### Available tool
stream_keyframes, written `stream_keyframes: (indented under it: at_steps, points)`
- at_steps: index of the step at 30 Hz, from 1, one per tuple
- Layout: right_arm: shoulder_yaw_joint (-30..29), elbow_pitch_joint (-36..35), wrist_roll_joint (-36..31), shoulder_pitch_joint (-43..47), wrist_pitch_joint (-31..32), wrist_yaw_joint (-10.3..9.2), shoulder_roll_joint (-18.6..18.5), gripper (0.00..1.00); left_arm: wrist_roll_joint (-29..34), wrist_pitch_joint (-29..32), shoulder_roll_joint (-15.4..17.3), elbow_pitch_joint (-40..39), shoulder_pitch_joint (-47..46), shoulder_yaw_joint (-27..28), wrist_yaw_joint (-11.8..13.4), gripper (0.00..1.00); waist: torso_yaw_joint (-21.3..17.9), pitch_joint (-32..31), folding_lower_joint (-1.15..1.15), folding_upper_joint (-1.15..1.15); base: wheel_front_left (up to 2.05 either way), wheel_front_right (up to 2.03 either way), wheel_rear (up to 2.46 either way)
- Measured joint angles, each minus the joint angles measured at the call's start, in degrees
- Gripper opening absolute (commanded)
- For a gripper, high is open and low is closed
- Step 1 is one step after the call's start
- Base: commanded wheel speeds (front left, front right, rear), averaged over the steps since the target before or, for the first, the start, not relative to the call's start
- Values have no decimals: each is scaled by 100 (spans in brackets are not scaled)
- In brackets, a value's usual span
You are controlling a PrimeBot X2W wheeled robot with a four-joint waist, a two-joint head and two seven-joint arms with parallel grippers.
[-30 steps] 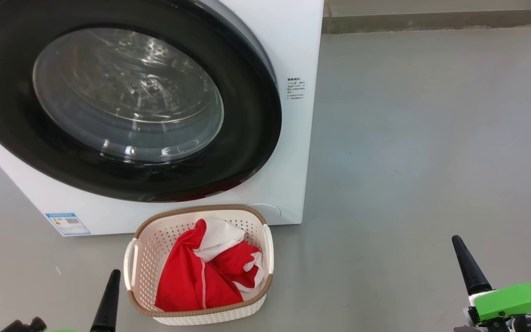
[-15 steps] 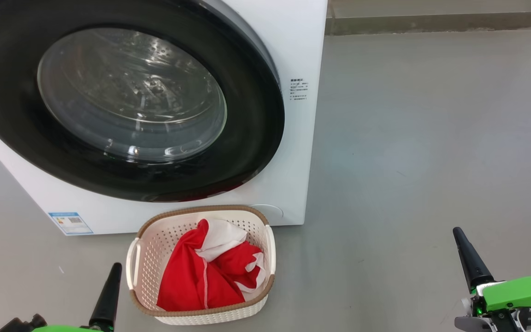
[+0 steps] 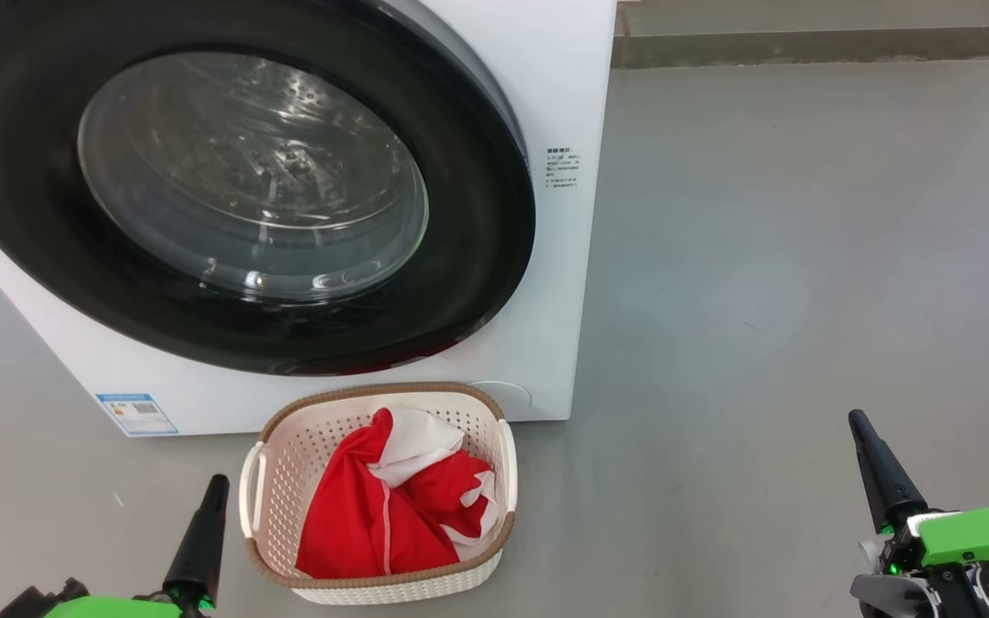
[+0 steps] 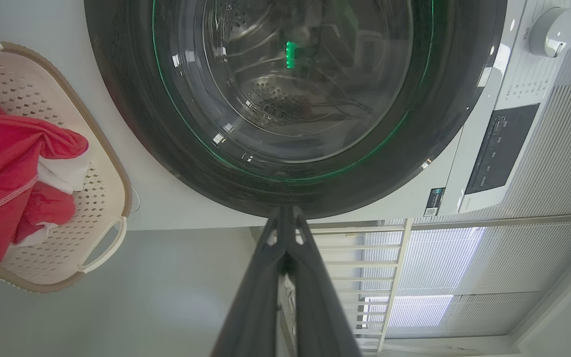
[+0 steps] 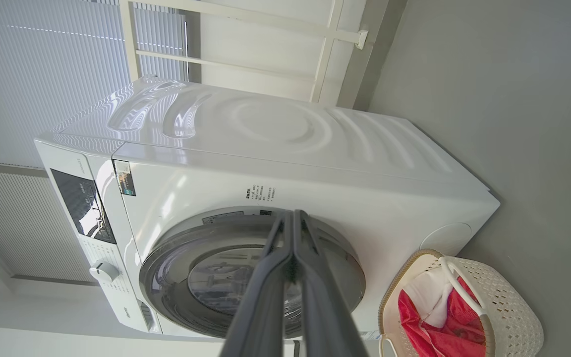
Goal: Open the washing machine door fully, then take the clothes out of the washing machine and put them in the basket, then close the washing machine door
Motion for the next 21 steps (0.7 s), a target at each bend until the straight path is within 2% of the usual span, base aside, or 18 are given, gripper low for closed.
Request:
stream_keyframes:
  at_steps: [5,21]
  points:
    - [-20,-10,191,-63,66,0,23,0,-281,53,-2,-10,-3,7,0,0,10,-4,0,0,0,0,0]
    - [-30,-24,211,-92,66,0,24,0,-282,60,-4,-10,-3,9,0,0,10,-4,0,0,0,0,0]
